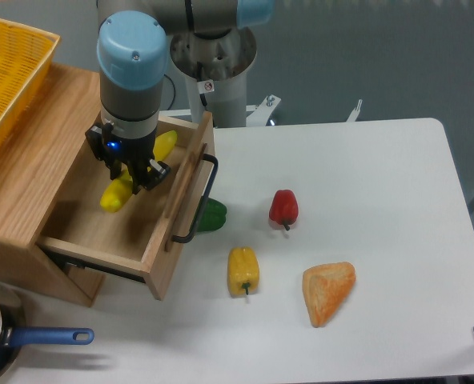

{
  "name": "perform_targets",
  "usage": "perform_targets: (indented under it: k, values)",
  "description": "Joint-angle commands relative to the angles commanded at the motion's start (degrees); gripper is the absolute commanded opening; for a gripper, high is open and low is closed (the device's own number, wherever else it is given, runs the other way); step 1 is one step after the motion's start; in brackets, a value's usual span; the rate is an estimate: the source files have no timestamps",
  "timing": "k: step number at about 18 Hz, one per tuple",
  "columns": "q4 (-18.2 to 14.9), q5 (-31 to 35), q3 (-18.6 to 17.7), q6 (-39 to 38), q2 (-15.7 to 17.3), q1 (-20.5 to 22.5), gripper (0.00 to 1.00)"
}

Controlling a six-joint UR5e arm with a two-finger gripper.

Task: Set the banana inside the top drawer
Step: 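Lower the banana into the drawer and hold it there, then open the gripper to release the banana onto the drawer floor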

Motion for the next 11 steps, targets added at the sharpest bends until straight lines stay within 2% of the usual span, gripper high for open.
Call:
perform_targets:
  k: [2, 11]
  values:
    - [0.0, 0.0, 0.0, 0.1, 0.0, 0.0, 0.43]
    - [0.7, 0.0, 0.1, 0.2, 0.1, 0.0, 0.55]
